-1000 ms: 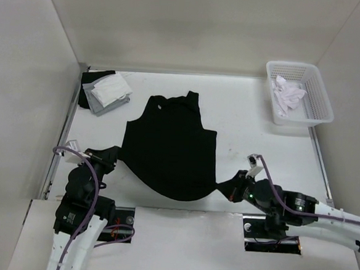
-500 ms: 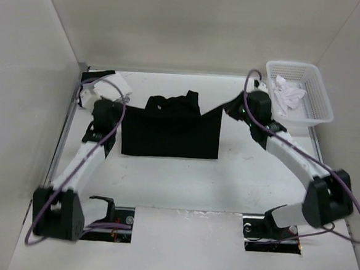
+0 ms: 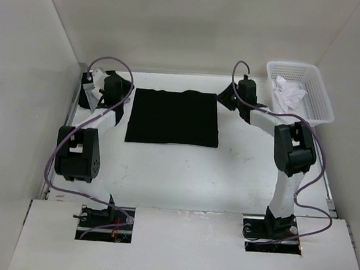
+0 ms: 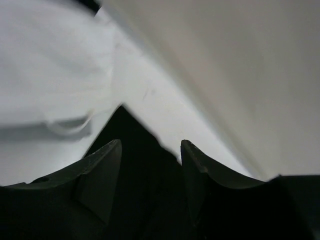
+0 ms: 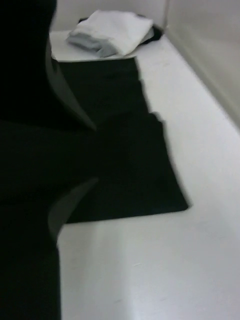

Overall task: Fold and stack the tank tops
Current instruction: Fold the tank top

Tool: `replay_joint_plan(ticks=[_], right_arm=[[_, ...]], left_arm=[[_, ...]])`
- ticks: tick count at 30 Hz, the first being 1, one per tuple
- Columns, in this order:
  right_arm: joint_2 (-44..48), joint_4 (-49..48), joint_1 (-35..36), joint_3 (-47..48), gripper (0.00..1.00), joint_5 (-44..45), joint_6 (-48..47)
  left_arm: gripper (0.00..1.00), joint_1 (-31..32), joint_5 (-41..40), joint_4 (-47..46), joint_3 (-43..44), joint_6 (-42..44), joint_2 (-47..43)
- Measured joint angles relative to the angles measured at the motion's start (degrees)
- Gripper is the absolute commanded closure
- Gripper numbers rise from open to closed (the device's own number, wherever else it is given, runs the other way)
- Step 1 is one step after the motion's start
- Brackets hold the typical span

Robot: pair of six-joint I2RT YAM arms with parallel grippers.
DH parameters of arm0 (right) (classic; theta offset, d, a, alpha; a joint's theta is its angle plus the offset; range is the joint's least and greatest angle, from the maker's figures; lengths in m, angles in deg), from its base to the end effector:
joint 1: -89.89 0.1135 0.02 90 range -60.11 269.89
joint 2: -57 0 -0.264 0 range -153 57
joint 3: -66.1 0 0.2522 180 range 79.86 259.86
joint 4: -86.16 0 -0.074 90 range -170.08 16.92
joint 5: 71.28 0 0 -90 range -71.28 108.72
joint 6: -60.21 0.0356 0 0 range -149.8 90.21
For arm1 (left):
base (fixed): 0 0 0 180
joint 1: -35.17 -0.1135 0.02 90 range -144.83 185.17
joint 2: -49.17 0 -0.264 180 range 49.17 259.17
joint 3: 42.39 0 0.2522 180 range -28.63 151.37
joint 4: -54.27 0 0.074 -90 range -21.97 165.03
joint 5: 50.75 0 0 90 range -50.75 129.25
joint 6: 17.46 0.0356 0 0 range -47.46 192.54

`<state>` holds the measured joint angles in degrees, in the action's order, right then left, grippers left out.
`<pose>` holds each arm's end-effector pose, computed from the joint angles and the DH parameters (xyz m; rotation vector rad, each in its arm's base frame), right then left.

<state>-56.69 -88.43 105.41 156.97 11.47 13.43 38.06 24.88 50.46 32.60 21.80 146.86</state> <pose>0.4371 0.1260 0.2057 0.4349 2.1040 0.7483 0.3906 -0.0109 0.2427 -0.9280 1.6690 -0.3993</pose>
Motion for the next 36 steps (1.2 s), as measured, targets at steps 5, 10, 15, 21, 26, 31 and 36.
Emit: replay_joint_plan(ticks=[5, 10, 15, 21, 26, 31, 36], right_arm=[[14.86, -5.11, 3.69, -21.07, 1.00, 0.12, 0.41], [27.68, -12.42, 8.95, -35.09, 0.98, 0.81, 1.24], [31.06, -14.82, 10.74, -40.33, 0.96, 1.50, 1.71], [32.82, -15.82, 11.18, -44.68, 0.92, 2.44, 1.93], [33.84, -16.56, 11.21, -47.00, 0.88, 2.89, 2.15], [34.71, -16.81, 11.23, -48.80, 0.82, 3.34, 2.68], [36.16, -17.29, 11.26, -50.06, 0.61, 4.67, 3.30]], left_arm=[[0.71, 6.30, -2.65, -4.25, -28.98, -1.27, -19.16], [0.66, 5.07, 0.30, -3.57, -42.90, -3.62, -29.81], [0.63, -1.58, 5.45, -2.90, -48.38, -6.22, -33.60], [0.62, -4.10, 8.84, -3.02, -49.16, -7.79, -31.97], [0.68, -4.52, 10.24, -7.77, -47.72, -9.19, -25.37], [0.76, -4.75, 10.46, -13.22, -46.16, -10.61, -19.33], [0.92, -4.85, 10.43, -16.03, -46.00, -11.72, -16.35]])
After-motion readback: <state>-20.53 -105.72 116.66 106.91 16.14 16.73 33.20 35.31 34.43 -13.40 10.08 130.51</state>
